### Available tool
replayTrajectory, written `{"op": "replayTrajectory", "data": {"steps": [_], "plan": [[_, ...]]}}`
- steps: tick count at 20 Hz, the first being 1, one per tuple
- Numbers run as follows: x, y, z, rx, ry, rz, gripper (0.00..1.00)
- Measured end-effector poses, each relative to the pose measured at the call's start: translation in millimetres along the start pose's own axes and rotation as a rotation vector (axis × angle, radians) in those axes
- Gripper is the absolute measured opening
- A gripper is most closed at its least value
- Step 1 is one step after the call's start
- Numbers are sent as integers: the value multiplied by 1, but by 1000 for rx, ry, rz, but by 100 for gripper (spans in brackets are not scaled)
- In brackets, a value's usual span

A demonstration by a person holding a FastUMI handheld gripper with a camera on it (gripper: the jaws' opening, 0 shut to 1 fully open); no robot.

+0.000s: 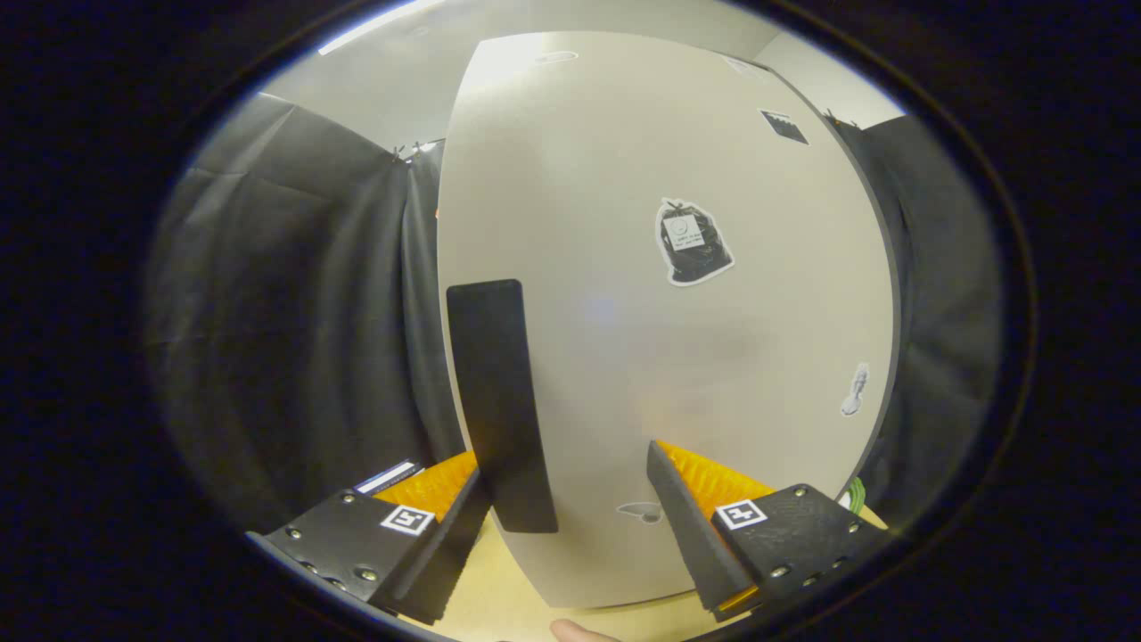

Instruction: Open the shoe cabinet door, grab the shoes and put them into the shoe cabinet, then close the shoe cabinet door.

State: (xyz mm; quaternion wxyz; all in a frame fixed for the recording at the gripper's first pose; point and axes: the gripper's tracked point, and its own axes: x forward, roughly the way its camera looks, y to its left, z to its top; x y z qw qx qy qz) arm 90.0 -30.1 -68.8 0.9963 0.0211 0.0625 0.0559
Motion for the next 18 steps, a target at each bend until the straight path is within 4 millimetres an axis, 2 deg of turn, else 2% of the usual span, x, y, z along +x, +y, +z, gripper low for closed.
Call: {"op": "replayTrajectory", "data": {"steps": [10,18], "plan": [[17,-1,-1,-8,-18,-60,99],[18,0,-1,-1,-14,-72,99]]}}
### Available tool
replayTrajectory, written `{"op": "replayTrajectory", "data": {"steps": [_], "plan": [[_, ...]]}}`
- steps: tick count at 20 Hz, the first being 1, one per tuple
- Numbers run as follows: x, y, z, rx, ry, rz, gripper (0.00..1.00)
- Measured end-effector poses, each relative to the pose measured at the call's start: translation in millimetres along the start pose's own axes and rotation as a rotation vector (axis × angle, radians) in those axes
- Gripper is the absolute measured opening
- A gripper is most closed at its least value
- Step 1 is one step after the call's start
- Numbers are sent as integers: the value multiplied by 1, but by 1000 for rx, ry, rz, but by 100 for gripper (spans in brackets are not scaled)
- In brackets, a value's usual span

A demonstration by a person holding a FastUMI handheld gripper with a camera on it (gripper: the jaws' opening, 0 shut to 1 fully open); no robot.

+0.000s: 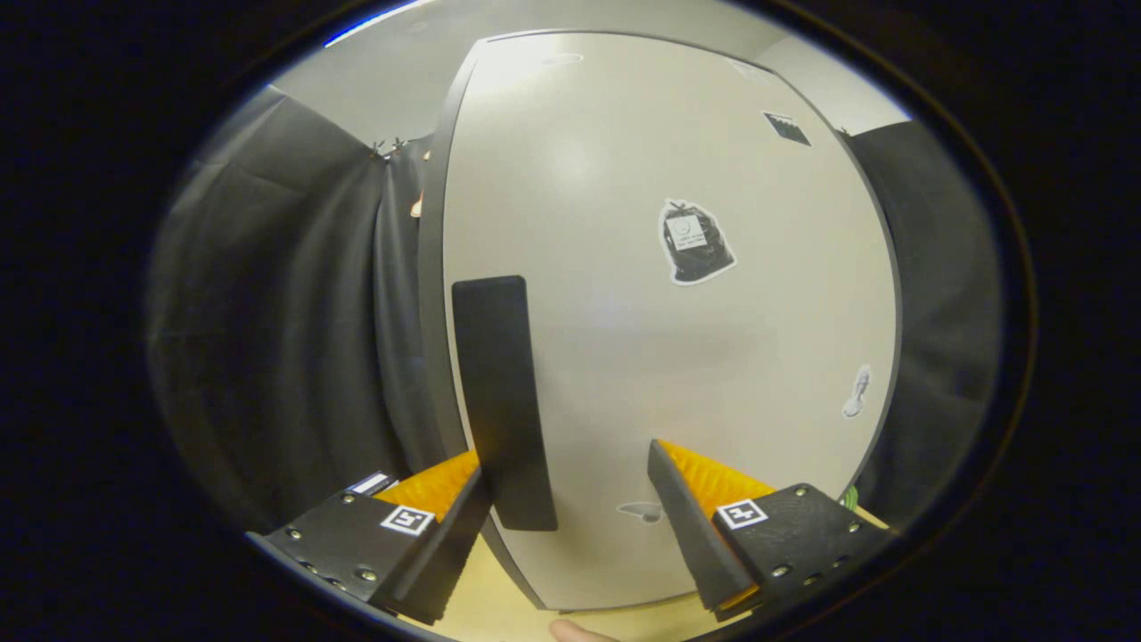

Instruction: Open the shoe cabinet door, grab the shoes and put them into the shoe cabinet, then close the shoe cabinet door.

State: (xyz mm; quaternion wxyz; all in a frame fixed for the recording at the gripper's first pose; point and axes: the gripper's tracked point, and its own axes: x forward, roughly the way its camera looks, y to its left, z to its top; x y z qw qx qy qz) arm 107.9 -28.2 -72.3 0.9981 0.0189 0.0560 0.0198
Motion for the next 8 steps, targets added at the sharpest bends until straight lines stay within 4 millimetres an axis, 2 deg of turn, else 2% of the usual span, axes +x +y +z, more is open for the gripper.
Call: {"op": "replayTrajectory", "data": {"steps": [4,8], "plan": [[-10,8,-6,-9,19,30,99],[-32,14,-5,-14,3,49,99]]}}
